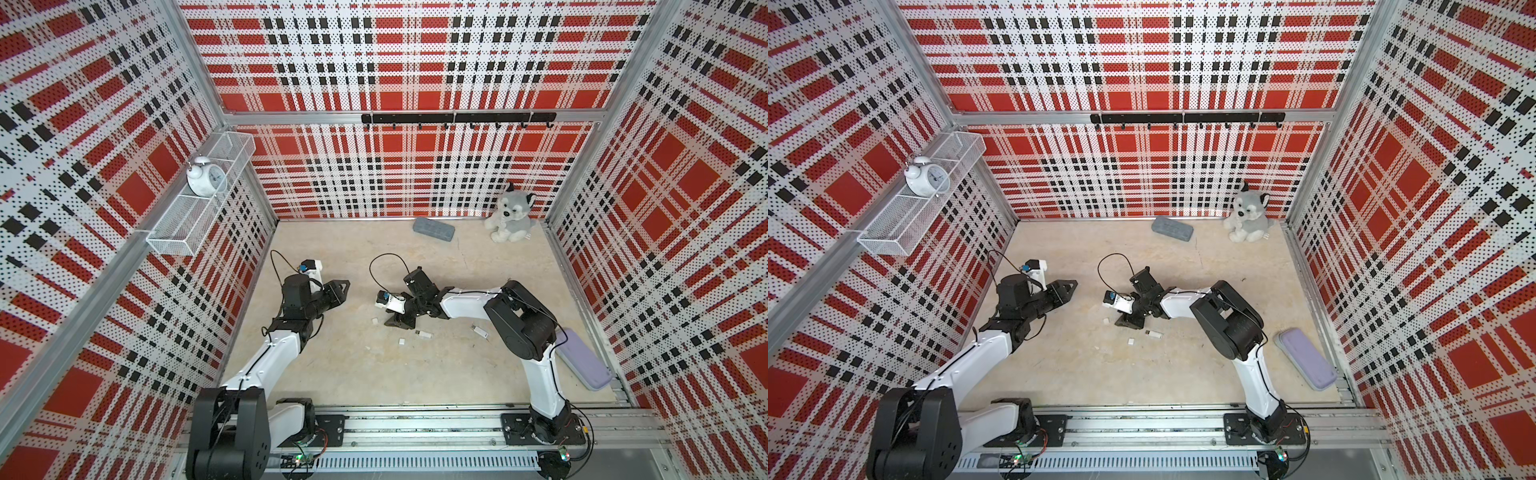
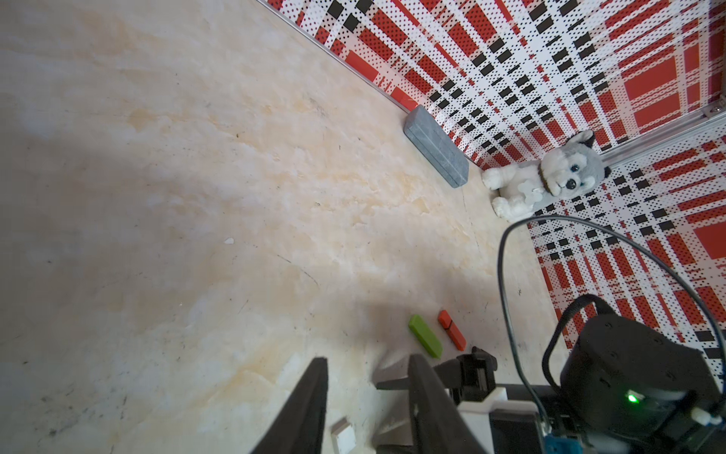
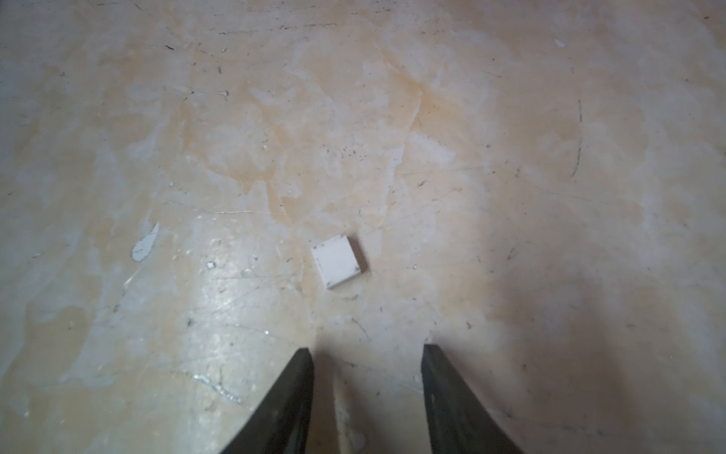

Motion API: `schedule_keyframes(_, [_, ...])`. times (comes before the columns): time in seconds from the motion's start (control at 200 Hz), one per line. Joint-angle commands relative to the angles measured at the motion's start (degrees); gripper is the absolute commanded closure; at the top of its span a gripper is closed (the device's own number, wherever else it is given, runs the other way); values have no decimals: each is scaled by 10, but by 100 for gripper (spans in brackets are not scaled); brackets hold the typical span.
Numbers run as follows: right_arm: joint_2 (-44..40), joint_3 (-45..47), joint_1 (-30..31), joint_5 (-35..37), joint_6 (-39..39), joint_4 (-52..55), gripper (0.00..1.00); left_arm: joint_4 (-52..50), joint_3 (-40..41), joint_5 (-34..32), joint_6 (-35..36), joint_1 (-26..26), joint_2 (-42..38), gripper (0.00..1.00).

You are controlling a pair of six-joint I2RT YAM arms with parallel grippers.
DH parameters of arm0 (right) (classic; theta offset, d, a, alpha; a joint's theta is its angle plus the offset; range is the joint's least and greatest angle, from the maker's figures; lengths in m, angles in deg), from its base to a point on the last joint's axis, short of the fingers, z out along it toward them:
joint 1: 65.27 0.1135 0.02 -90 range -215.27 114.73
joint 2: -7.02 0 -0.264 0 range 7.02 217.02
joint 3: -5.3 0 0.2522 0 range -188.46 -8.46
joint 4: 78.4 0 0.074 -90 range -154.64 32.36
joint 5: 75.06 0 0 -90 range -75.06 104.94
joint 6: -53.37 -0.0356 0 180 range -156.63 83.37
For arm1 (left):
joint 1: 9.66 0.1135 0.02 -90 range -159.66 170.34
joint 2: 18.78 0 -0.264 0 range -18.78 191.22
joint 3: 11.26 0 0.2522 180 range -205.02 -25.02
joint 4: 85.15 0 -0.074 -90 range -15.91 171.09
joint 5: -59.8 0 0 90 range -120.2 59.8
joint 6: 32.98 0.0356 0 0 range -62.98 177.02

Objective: Close the usb drive cover
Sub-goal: Adjust the cover at the center of the board.

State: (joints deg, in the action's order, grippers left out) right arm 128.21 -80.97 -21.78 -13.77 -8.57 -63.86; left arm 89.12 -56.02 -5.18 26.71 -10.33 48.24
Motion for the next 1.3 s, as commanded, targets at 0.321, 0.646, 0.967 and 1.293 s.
schedule_keyframes(0.321, [54,-48,4,23,-2,25,54,1,4,1,12,8,-5,62])
schedule_keyframes(0.646, [68,-65,30,35,-12,32,55,6,4,5,9,8,-3,62])
schedule_keyframes(0.967, [65,-65,49,38,-15,28,54,5,5,4,9,8,-4,62])
schedule_keyframes(1.293, [29,-22,46,47,-19,24,53,1,6,0,13,8,-8,62])
